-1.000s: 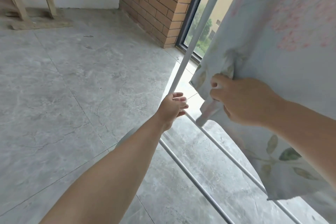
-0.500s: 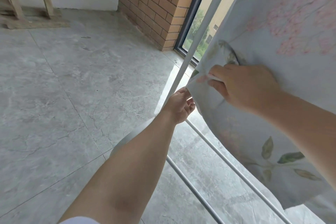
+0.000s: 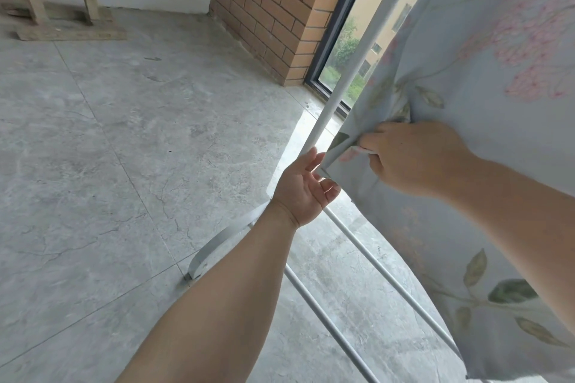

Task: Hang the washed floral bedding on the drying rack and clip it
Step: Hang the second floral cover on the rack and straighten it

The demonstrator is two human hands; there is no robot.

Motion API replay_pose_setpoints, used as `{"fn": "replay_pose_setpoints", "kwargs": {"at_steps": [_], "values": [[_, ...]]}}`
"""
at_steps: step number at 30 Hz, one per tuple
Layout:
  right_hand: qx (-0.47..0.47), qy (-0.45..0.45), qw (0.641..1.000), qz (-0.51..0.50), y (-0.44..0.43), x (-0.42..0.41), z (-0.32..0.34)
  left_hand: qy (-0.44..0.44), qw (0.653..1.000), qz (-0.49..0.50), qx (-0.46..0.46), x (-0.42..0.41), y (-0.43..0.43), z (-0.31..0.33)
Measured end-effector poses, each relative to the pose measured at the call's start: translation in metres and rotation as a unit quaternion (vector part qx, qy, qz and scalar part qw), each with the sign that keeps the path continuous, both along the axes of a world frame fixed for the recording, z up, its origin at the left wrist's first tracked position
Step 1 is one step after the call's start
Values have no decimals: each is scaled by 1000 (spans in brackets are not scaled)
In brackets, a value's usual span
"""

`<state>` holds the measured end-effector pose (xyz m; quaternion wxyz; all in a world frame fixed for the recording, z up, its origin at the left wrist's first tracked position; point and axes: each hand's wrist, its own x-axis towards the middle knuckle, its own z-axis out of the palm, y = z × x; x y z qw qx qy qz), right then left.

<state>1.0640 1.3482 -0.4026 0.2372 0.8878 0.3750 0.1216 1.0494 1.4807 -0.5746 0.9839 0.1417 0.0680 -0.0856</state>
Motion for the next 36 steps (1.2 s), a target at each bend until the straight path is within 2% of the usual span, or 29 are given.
{"fn": "replay_pose_setpoints", "kwargs": {"at_steps": [2,7,12,15,21,23,24,27,29,31,33,36], "values": [[-2,-7,1000,6,-2,1,-1,-27,997,-6,68,1,3,3],[-5,-23,999,33,-9,1,-6,-5,973,-33,228,1,17,12],[-4,-32,998,51,-11,3,-7,39,887,-70,454,5,27,33],[-1,-36,998,55,-12,3,-9,40,861,-70,503,3,30,47],[5,-49,997,59,-12,2,-11,53,811,16,582,7,30,62],[5,-65,996,58,-14,2,-13,76,821,64,562,8,27,62],[13,-70,996,60,-15,1,-14,94,842,91,524,8,26,61],[36,-77,993,76,-20,0,-18,146,928,134,316,6,23,57],[42,-90,991,89,-23,-1,-19,171,965,114,164,4,23,53],[59,-98,989,92,-25,-1,-20,172,979,98,46,4,26,47],[65,-97,989,90,-25,-2,-22,164,981,102,-23,2,27,36],[73,-94,988,97,-23,-4,-25,132,985,114,-14,-3,17,27]]}}
